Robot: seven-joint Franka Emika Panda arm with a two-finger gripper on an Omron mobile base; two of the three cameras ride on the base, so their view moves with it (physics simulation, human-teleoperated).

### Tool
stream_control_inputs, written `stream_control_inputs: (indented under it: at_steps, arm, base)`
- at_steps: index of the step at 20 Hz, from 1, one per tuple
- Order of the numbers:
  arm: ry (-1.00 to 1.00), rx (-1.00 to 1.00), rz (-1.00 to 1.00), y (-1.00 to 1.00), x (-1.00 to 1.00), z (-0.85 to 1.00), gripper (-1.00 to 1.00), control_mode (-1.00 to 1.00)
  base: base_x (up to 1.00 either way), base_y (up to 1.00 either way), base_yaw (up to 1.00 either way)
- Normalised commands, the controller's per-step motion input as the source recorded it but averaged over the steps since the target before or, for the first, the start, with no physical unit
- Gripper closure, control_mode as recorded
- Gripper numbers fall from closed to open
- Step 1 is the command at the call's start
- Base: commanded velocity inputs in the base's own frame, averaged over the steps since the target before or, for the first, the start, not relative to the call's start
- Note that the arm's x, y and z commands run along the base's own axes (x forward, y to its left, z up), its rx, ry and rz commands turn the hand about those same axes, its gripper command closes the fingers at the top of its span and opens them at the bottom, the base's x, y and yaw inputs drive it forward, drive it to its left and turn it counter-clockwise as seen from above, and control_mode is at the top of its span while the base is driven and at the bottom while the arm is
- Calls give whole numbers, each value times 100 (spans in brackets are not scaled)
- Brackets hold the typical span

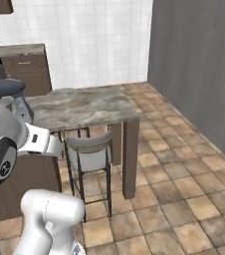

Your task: Navigate to the dishwasher.

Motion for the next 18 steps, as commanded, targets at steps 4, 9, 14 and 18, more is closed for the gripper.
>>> stream_control_inputs:
  at_steps: [4,9,14,18]
  arm:
    - [0,0,0,0,0,0,-100,100]
    - [0,0,0,0,0,0,-100,100]
    - [0,0,0,0,0,0,-100,100]
    - [0,0,0,0,0,0,-100,100]
  base:
    - [0,0,100]
    - [0,0,100]
    - [-4,-38,86]
    - [11,4,52]
